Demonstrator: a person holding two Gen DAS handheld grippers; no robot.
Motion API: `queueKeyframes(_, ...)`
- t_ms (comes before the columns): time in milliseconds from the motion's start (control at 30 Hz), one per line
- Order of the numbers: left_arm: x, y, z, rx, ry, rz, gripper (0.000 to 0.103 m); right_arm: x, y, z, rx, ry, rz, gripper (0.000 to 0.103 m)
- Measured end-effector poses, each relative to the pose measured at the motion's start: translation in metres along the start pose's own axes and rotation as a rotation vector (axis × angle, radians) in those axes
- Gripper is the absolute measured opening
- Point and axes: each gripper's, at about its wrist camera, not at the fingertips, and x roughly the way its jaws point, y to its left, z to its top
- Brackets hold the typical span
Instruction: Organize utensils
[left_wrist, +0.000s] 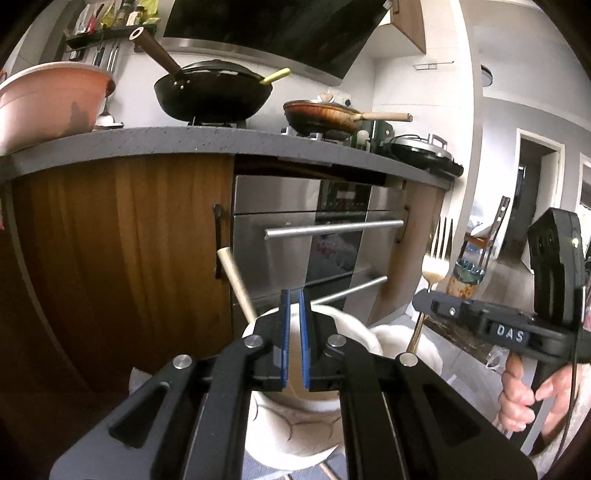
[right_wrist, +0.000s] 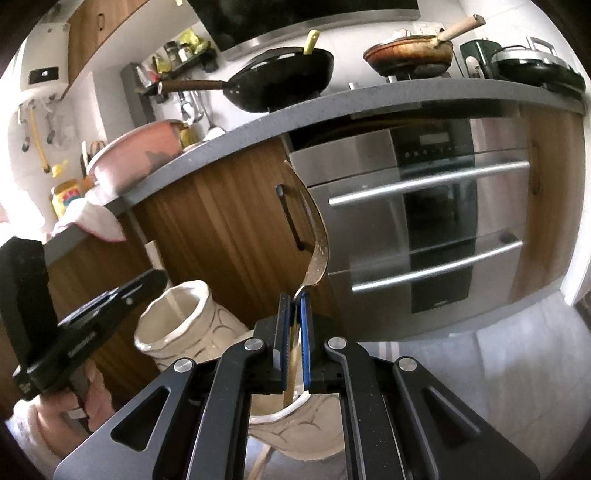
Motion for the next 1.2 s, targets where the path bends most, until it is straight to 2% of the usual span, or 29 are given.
queueKeyframes(67, -0.003, 0.001, -0.001, 0.007, 0.003, 0.010, 0.006, 0.001, 0.000, 0.001, -0.003, 0.002, -0.015, 0.007)
queueKeyframes(133, -0.004, 0.001, -0.001, 0.011, 0.012, 0.015, 0.014, 0.001, -0.001, 0.001, -0.001, 0.005, -0.023, 0.010)
queueKeyframes(167, -0.006, 0.001, -0.001, 0.011, 0.014, 0.021, 0.026, 0.000, -0.002, 0.001, 0.000, 0.006, -0.024, 0.013)
queueKeyframes(200, -0.007, 0.000, -0.001, 0.012, 0.012, 0.028, 0.039, -0.001, -0.002, 0.001, 0.004, 0.008, -0.027, 0.022)
queueKeyframes(233, -0.011, 0.000, 0.000, 0.012, 0.004, 0.023, 0.045, -0.002, -0.002, 0.001, 0.007, 0.008, -0.023, 0.030)
queueKeyframes(300, -0.020, -0.002, 0.000, 0.019, -0.020, 0.040, 0.068, -0.007, -0.001, 0.000, 0.010, 0.003, -0.022, 0.038)
queueKeyframes(367, -0.027, -0.004, 0.000, 0.026, -0.035, 0.057, 0.082, -0.012, -0.002, 0.000, 0.017, -0.002, -0.019, 0.049)
queueKeyframes(433, -0.036, -0.006, 0.000, 0.034, -0.052, 0.065, 0.090, -0.019, -0.002, -0.001, 0.026, -0.015, -0.014, 0.065)
queueKeyframes(467, -0.042, -0.007, 0.000, 0.037, -0.064, 0.070, 0.098, -0.023, -0.002, -0.002, 0.029, -0.021, -0.014, 0.069)
queueKeyframes(533, -0.052, -0.009, 0.000, 0.043, -0.085, 0.093, 0.098, -0.033, -0.002, -0.004, 0.034, -0.041, -0.022, 0.081)
queueKeyframes(667, -0.067, -0.013, -0.005, 0.070, -0.075, 0.129, 0.098, -0.060, -0.005, -0.010, 0.045, -0.122, -0.034, 0.096)
queueKeyframes(800, -0.083, -0.017, -0.015, 0.097, -0.048, 0.132, 0.098, -0.086, -0.004, -0.022, 0.008, -0.176, -0.114, 0.098)
queueKeyframes(900, -0.092, -0.019, -0.027, 0.105, -0.023, 0.134, 0.098, -0.099, -0.005, -0.035, -0.015, -0.173, -0.154, 0.098)
queueKeyframes(1200, -0.103, -0.031, -0.075, 0.146, 0.102, 0.140, 0.098, -0.110, -0.006, -0.085, -0.059, -0.035, -0.195, 0.098)
